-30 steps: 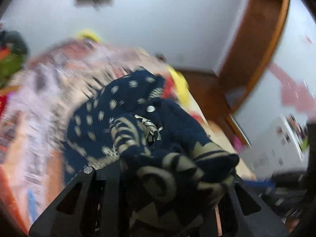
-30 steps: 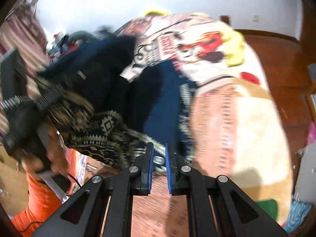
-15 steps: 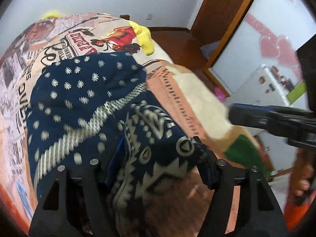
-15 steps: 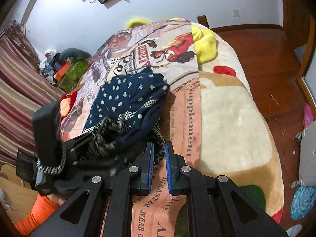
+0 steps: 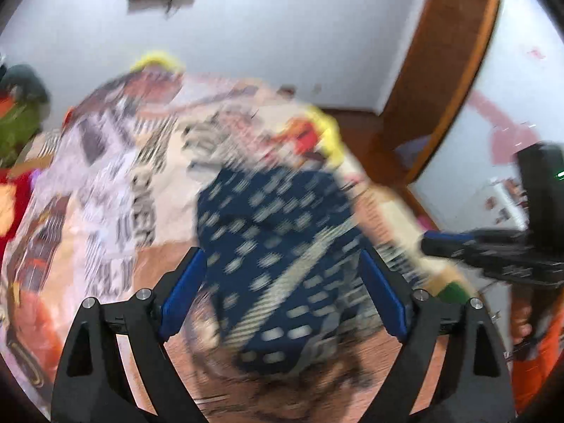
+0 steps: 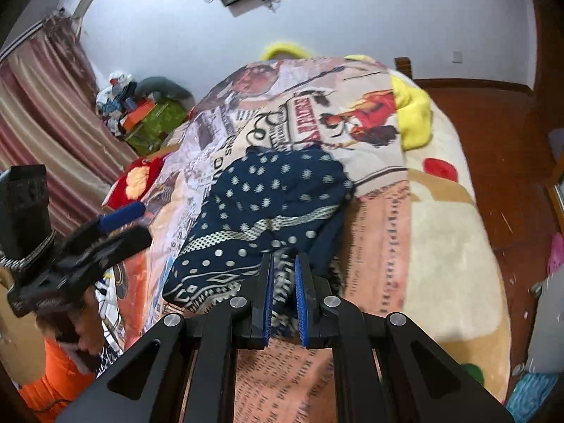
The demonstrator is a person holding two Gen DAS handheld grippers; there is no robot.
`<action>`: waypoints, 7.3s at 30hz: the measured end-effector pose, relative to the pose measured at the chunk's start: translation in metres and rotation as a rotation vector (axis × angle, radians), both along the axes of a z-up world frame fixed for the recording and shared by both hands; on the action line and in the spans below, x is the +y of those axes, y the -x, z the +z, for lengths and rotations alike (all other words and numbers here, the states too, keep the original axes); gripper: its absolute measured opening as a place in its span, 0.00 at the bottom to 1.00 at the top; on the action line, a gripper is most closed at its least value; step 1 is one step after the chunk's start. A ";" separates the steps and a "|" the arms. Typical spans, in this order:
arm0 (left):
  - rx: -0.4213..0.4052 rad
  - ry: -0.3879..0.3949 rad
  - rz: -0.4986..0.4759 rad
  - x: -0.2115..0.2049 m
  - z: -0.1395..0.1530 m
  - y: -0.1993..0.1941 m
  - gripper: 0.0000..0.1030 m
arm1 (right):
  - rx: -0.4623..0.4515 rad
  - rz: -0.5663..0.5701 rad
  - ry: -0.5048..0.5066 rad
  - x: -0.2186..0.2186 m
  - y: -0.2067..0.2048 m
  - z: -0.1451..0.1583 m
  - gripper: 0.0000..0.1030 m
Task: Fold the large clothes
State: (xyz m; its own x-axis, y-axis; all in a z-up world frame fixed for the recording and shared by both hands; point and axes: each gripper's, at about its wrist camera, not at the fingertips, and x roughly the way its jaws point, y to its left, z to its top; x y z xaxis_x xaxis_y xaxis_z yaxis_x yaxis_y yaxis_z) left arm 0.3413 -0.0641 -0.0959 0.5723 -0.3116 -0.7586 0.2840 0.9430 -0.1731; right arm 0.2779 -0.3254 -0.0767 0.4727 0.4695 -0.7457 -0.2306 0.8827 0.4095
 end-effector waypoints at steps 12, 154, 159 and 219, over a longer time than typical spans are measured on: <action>0.191 0.013 -0.069 -0.005 -0.079 -0.002 0.92 | 0.129 0.172 0.250 0.050 -0.009 -0.092 0.08; -0.390 0.062 0.456 0.197 0.101 0.220 0.75 | -0.493 0.263 0.158 0.228 0.074 0.093 0.86; -0.563 0.079 0.480 0.181 0.141 0.267 0.75 | -0.632 0.236 0.055 0.217 0.129 0.133 0.87; -0.711 -0.044 0.477 0.122 0.133 0.337 0.88 | -0.811 0.088 -0.007 0.195 0.251 0.142 1.00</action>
